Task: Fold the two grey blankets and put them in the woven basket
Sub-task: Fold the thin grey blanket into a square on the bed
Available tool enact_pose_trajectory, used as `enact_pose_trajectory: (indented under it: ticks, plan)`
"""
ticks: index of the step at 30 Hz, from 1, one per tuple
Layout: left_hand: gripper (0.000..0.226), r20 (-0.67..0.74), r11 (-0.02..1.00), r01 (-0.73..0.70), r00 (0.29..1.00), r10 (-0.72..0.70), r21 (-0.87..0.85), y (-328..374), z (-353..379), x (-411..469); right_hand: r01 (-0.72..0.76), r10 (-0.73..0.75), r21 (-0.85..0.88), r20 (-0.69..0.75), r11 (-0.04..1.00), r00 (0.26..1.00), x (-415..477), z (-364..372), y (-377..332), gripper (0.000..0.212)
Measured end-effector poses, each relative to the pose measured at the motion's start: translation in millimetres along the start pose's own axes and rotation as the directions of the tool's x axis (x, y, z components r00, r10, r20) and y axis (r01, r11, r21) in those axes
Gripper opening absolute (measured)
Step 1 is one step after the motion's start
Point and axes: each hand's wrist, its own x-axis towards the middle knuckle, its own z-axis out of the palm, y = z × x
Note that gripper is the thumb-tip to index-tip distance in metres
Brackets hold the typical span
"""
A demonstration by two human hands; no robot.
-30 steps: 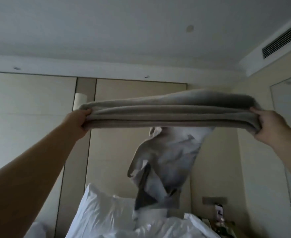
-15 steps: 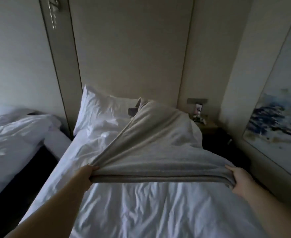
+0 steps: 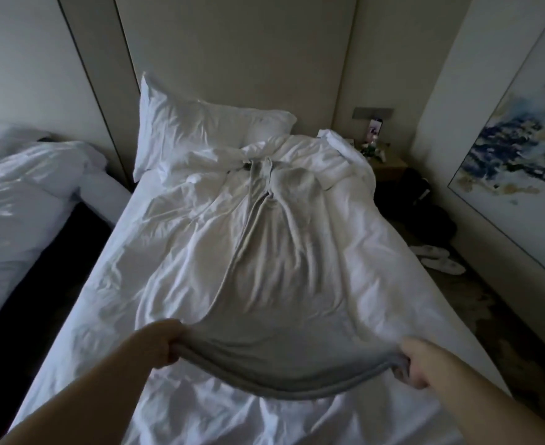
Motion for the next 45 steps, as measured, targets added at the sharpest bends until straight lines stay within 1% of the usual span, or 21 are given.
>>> enact_pose_trajectory:
  ticks: [1,2,3,4,5,6,7,8,9,12,14,17,24,26,28,33,36,38,41,43,45]
  plan:
    - [0.02,0.099,0.991,-0.117,0.987,0.123,-0.057,34.4,2.5,-16.5,0.127,-0.128,0.052,0.016,0.991,0.992,-21.5,3.8,-36.6,0.025]
    - [0.017,0.18,0.951,-0.27,0.938,0.296,-0.153,71.6,1.5,-34.7,0.295,-0.302,0.134,0.037,0.946,0.953,-47.9,4.4,-75.2,0.021]
    - [0.014,0.21,0.863,-0.421,0.85,0.483,-0.281,107.0,-1.8,-55.6,0.467,-0.491,0.234,0.055,0.852,0.869,-78.2,0.5,-110.5,0.016]
    - [0.016,0.198,0.736,-0.536,0.736,0.648,-0.414,137.3,-8.1,-77.4,0.593,-0.661,0.37,0.081,0.715,0.746,-111.6,-6.3,-138.0,0.011]
    - [0.018,0.159,0.602,-0.598,0.627,0.763,-0.529,160.0,-15.4,-94.5,0.643,-0.779,0.509,0.091,0.572,0.62,-140.3,-15.1,-156.3,0.012]
    - [0.019,0.106,0.498,-0.618,0.559,0.823,-0.608,171.5,-22.4,-104.0,0.62,-0.834,0.623,0.098,0.476,0.542,-158.4,-22.3,-166.1,0.015]
    - [0.019,0.06,0.448,-0.613,0.546,0.835,-0.651,174.0,-27.3,-104.6,0.596,-0.856,0.681,0.087,0.424,0.509,-166.8,-28.1,-167.4,0.016]
    - [0.021,0.017,0.455,-0.611,0.586,0.81,-0.648,169.1,-29.0,-100.0,0.593,-0.845,0.679,0.074,0.432,0.53,-165.9,-30.7,-163.9,0.016]
    - [0.026,-0.023,0.506,-0.614,0.649,0.76,-0.605,158.2,-28.1,-86.3,0.601,-0.806,0.64,0.05,0.479,0.59,-156.2,-30.1,-157.3,0.017]
    - [0.042,-0.07,0.748,-0.503,0.846,0.528,-0.432,103.0,-24.5,-30.0,0.569,-0.653,0.462,0.031,0.68,0.756,-101.6,-20.1,-114.2,0.038]
    - [0.045,-0.073,0.86,-0.404,0.912,0.403,-0.312,58.4,-26.6,-4.4,0.511,-0.577,0.436,0.024,0.741,0.816,-66.5,-18.4,-74.2,0.041]
    - [0.031,-0.101,0.94,-0.279,0.959,0.263,-0.196,-5.3,-32.0,16.5,0.407,-0.437,0.358,0.004,0.84,0.899,-23.3,-26.1,-12.6,0.042]
    - [0.021,-0.05,0.999,-0.018,0.999,0.016,-0.036,-108.7,-36.9,26.8,0.197,-0.193,0.148,-0.043,0.969,0.98,15.4,-31.6,94.5,0.029]
    - [0.007,-0.035,0.998,0.043,0.999,-0.041,0.045,-127.8,-38.9,24.7,0.115,-0.111,0.118,-0.041,0.986,0.993,15.7,-30.0,120.1,0.024]
    - [0.012,0.008,0.987,0.104,0.994,-0.105,0.123,-150.2,-41.9,27.5,0.069,-0.066,0.042,-0.053,0.997,0.996,21.2,-29.8,147.6,0.025]
    - [0.012,0.096,0.932,0.23,0.959,-0.266,0.279,-189.9,-56.3,24.4,0.013,-0.023,-0.089,-0.115,0.996,0.993,34.5,-28.6,197.2,0.035]
    - [0.028,0.121,0.883,0.304,0.922,-0.367,0.358,-202.0,-67.1,0.4,0.126,-0.173,-0.212,-0.221,0.969,0.96,23.3,-31.5,202.4,0.043]
    - [0.037,0.113,0.891,0.285,0.933,-0.343,0.353,-201.2,-71.9,-17.4,0.231,-0.306,-0.281,-0.262,0.931,0.915,10.8,-35.8,192.0,0.045]
    - [0.029,0.064,0.989,0.075,0.994,-0.084,0.128,-195.9,-77.3,-43.1,0.369,-0.438,-0.277,-0.25,0.887,0.864,-9.0,-44.5,172.0,0.032]
    - [0.037,-0.007,0.994,-0.104,0.994,0.105,0.026,-197.1,-78.6,-61.2,0.438,-0.516,-0.31,-0.246,0.844,0.821,-20.3,-51.1,169.4,0.024]
    - [0.037,-0.08,0.99,-0.136,0.987,0.138,0.022,-209.9,-80.4,-78.9,0.483,-0.569,-0.342,-0.225,0.806,0.791,-26.6,-61.2,178.6,0.018]
